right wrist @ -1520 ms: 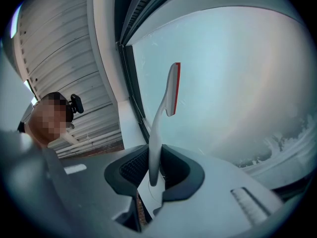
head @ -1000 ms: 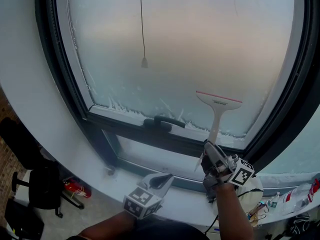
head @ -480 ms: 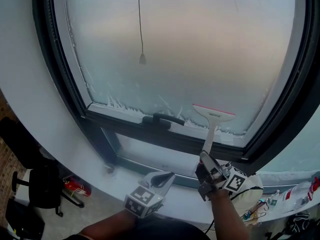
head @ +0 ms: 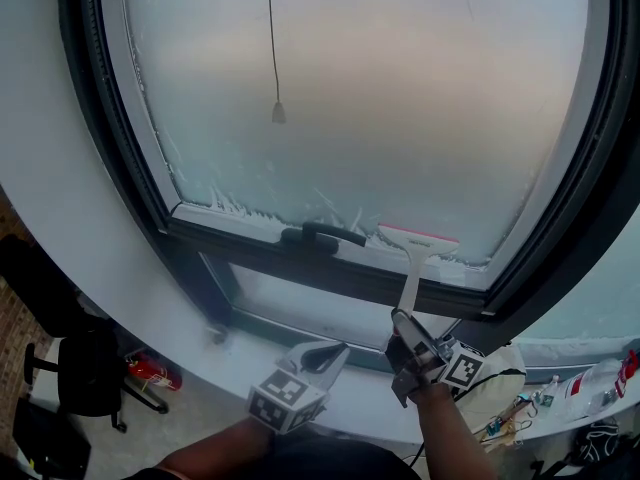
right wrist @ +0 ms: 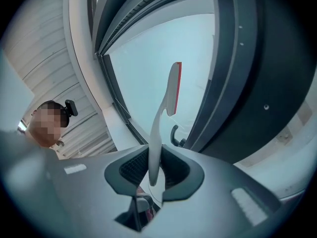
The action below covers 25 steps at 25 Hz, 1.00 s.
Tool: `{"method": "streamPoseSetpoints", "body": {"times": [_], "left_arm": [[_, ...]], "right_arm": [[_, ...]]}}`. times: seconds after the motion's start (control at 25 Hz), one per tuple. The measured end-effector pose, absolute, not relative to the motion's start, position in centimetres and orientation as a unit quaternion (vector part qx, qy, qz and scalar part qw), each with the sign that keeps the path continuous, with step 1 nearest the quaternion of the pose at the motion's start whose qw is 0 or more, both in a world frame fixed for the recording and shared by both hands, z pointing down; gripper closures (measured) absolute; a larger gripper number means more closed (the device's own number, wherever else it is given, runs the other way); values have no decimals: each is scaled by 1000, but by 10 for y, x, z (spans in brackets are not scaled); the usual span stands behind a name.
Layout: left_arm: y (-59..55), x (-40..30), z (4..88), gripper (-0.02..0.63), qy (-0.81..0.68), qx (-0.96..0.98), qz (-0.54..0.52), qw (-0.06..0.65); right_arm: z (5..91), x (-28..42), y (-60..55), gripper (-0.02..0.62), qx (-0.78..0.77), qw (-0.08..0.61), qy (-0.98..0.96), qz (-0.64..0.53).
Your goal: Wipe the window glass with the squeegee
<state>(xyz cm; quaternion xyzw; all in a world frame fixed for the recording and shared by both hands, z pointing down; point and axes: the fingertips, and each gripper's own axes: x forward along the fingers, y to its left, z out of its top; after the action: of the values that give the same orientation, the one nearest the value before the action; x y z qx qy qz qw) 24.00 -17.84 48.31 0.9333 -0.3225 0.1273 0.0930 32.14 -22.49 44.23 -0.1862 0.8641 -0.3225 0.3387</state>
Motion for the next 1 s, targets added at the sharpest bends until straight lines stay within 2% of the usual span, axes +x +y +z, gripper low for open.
{"method": "streamPoseSetpoints", "body": {"times": [1.0], "left_arm": [[-175, 241, 491, 605, -324, 931, 130, 104]], "right_arm": [[479, 314, -222, 506, -183, 330, 851, -366]]}}
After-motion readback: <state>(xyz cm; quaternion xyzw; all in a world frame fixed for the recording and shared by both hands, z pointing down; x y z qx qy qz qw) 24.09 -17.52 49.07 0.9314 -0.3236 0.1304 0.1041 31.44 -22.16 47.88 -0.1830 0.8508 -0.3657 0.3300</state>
